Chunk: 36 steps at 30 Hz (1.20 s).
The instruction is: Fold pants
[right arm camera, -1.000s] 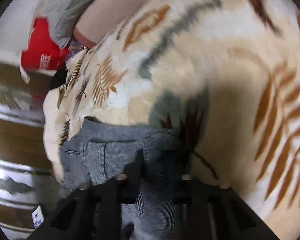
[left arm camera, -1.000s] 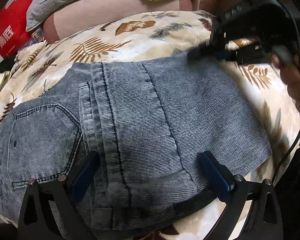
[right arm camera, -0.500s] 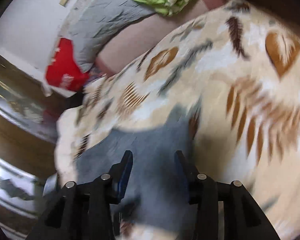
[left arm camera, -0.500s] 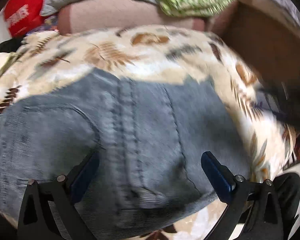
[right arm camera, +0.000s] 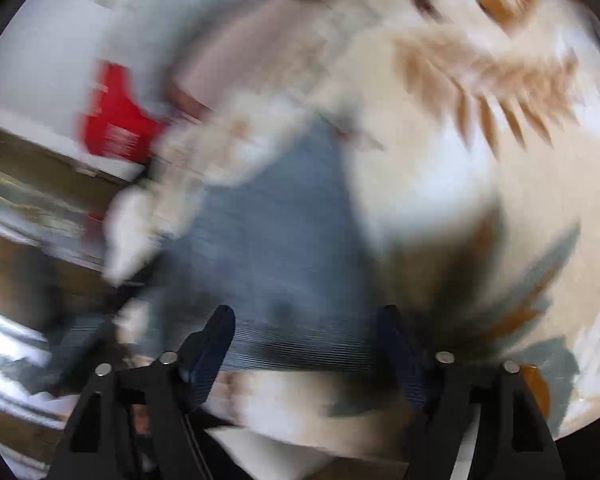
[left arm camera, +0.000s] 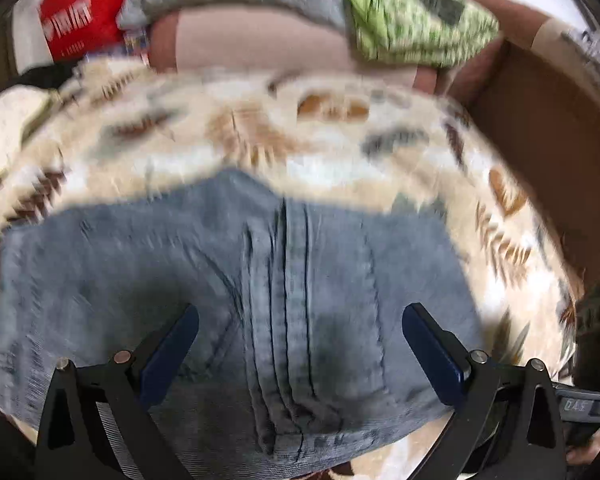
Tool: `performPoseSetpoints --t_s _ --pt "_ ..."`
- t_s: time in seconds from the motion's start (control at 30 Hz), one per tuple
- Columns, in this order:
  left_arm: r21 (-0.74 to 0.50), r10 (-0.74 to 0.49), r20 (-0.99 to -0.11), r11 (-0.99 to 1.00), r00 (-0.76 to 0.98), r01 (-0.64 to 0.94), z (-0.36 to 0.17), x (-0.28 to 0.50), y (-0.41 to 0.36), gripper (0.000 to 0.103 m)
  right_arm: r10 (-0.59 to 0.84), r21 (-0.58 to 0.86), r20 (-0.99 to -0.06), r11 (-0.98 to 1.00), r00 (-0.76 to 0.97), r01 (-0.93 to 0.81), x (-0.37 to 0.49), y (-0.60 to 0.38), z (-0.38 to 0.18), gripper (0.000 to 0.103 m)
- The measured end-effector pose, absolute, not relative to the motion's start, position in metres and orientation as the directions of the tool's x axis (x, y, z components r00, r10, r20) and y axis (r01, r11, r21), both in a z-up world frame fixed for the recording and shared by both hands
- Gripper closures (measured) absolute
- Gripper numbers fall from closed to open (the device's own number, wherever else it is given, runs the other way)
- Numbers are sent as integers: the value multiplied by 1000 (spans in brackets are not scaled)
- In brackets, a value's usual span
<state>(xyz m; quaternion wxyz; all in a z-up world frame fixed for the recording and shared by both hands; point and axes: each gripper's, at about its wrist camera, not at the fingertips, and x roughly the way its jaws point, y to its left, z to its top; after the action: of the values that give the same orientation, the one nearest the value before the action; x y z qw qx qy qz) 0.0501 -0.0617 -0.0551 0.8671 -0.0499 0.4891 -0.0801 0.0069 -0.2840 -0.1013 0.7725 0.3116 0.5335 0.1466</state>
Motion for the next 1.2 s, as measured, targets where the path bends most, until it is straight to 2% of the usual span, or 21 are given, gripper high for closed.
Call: performPoseSetpoints --t_s 0.07,0.13,0.23,0.3,0.37,0.47,0.5,0.57,0.6,0.67,0.73,0.83,0.9,0.97,1.07,1.2 --pt "-106 -132 -898 991 420 84 -87 53 -64 3 583 671 -701 734 411 105 7 -289 -96 27" --pt "-4 -71 -878 990 474 141 -84 43 -73 3 578 673 -691 734 434 94 11 -294 -79 26" --pt "-66 -134 -842 987 523 147 -61 32 -70 3 555 667 -660 743 507 55 22 -311 -41 26" --pt "-45 -134 -814 985 565 168 -53 26 -72 2 585 695 -633 718 506 40 41 -315 -28 26" --pt "-13 -117 -825 982 553 188 -60 27 -74 2 627 714 -616 701 477 0 68 -300 -24 26" --pt "0 -86 -876 984 475 178 -92 33 -71 1 684 738 -608 674 403 -29 106 -276 -42 27" --pt "16 -88 -848 981 523 191 -92 28 -71 1 675 723 -632 690 381 -24 109 -273 -51 27" --pt "39 -80 -845 977 528 209 -94 26 -74 1 624 668 -709 744 330 29 137 -265 -90 26" --pt "28 -88 -846 977 526 210 -94 26 -73 1 649 701 -685 710 332 58 141 -268 -104 26" --pt "16 -103 -844 976 526 216 -95 26 -69 0 668 738 -645 670 370 78 138 -274 -95 26" --pt "23 -99 -839 976 535 218 -97 26 -71 0 651 724 -649 688 394 55 127 -275 -78 26" --pt "18 -106 -835 976 541 219 -97 26 -70 0 684 752 -603 659 411 8 114 -272 -64 26" --pt "20 -102 -835 976 541 216 -96 27 -72 0 689 756 -609 654 393 25 115 -269 -75 25" --pt "24 -96 -840 977 535 213 -95 30 -73 0 666 725 -666 684 336 79 121 -266 -98 26" --pt "9 -98 -852 979 514 202 -92 31 -70 0 672 743 -641 664 370 82 109 -273 -83 26" --pt "-15 -94 -850 988 518 154 -83 29 -62 0 682 744 -605 668 411 -12 72 -270 -47 25"
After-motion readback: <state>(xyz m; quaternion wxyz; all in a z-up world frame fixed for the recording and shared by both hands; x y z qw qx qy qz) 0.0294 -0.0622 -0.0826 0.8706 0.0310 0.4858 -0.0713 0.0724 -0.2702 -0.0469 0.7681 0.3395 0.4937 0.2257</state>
